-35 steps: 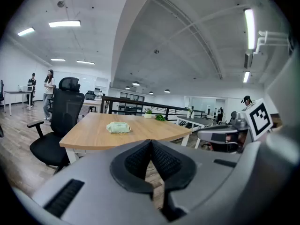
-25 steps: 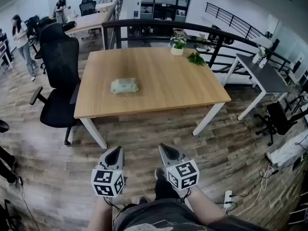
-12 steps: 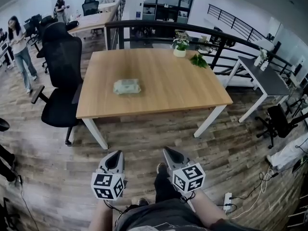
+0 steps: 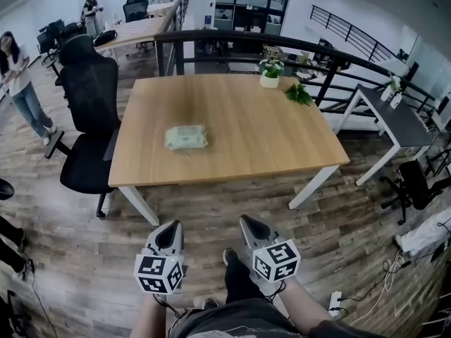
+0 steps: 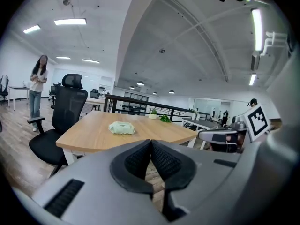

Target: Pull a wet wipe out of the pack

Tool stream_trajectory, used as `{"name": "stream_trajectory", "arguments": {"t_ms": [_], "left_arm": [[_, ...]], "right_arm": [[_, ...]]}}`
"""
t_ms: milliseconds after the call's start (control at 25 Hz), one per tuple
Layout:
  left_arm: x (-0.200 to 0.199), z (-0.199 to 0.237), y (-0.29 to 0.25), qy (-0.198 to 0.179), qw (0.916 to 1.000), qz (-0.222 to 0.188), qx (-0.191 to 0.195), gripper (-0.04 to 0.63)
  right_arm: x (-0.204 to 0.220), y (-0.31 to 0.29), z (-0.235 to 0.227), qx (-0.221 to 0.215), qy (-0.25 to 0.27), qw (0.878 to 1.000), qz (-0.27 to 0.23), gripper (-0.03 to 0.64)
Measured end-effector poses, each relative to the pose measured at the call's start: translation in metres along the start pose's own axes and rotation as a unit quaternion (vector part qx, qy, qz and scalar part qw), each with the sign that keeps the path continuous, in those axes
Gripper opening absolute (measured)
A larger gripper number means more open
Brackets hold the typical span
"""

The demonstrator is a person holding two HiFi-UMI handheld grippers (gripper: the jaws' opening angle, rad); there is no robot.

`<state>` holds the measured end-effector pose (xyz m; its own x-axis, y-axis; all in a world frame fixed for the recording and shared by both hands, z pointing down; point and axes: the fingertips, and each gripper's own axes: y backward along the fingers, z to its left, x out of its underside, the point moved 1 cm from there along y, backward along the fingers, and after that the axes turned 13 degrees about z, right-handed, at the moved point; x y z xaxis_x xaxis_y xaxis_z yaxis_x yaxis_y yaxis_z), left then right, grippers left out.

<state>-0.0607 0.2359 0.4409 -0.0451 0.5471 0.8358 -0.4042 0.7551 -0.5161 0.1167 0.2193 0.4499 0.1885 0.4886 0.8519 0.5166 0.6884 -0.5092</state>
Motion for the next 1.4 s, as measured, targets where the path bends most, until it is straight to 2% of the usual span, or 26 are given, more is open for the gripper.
{"name": "stream_trajectory", "arguments": {"t_ms": [440,1000,1200,1400], "left_arm": [[-0.061,0.02,-0.085,-0.006,0.9999,0.007,-0.011,0.014],[-0.119,0.041,-0.175,0.011,0.9984,0.017,-0.052,0.014],[-0.13,0.043,-0.204,0.017,0.9972,0.028,-0.067,0.014],[-0.129,0.047,-0.223,0.025,0.9959,0.043,-0.076,0.014]], "right_arm": [[-0.048,-0.063,-0.081,-0.001,0.001,1.0,0.01,0.025],[-0.113,-0.137,-0.166,-0.041,0.008,0.999,0.0,0.025],[-0.121,-0.162,-0.199,-0.055,-0.003,0.998,0.004,0.025],[-0.123,-0.188,-0.206,-0.082,0.002,0.997,0.014,0.025]]}}
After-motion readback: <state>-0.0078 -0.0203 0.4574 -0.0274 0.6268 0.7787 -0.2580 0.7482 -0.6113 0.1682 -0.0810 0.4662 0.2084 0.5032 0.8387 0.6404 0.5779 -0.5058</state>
